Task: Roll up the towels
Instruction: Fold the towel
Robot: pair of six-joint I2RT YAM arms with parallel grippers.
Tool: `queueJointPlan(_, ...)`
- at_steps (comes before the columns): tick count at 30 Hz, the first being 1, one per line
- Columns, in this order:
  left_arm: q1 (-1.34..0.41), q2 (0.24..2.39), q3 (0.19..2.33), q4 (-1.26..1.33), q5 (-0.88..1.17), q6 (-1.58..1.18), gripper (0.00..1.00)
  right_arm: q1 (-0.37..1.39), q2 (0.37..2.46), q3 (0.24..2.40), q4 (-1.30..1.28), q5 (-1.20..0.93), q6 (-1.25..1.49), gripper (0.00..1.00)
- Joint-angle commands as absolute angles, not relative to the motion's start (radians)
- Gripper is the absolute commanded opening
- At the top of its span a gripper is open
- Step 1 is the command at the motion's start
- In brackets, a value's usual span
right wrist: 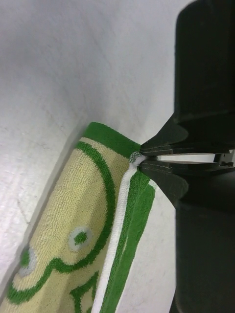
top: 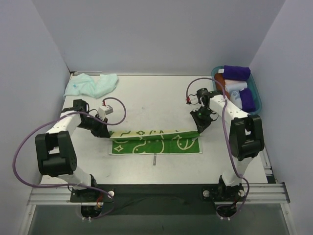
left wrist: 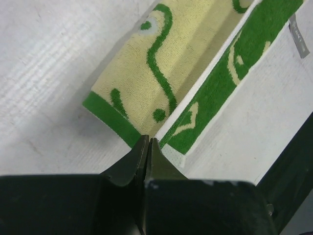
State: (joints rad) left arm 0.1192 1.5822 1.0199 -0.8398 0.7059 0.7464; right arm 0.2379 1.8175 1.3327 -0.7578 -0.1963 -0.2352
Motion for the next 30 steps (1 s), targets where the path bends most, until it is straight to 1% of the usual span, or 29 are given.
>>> queueJointPlan(1, 0.135, 1.572, 0.997, -0.879, 0.695, 0.821, 0.00, 0.233, 1.763, 1.273, -0.766, -0.205, -0.261, 0.00)
queueJointPlan(9, 0.120, 1.634, 0.986, -0.830, 0.700, 0.787, 0.00, 0.271, 1.798, 1.241, -0.741, -0.235, -0.226, 0.00)
queueJointPlan(15, 0.103, 1.631, 0.997, -0.831, 0.638, 0.782, 0.00, 0.273, 1.767, 1.253, -0.755, -0.226, -0.225, 0.00)
queueJointPlan(24, 0.103, 1.543, 1.069, -0.979, 0.643, 0.833, 0.00, 0.275, 1.683, 1.264, -0.818, -0.206, -0.253, 0.00)
queueJointPlan(30, 0.094, 1.519, 1.039, -1.028, 0.612, 0.882, 0.00, 0.275, 1.657, 1.236, -0.831, -0.215, -0.261, 0.00)
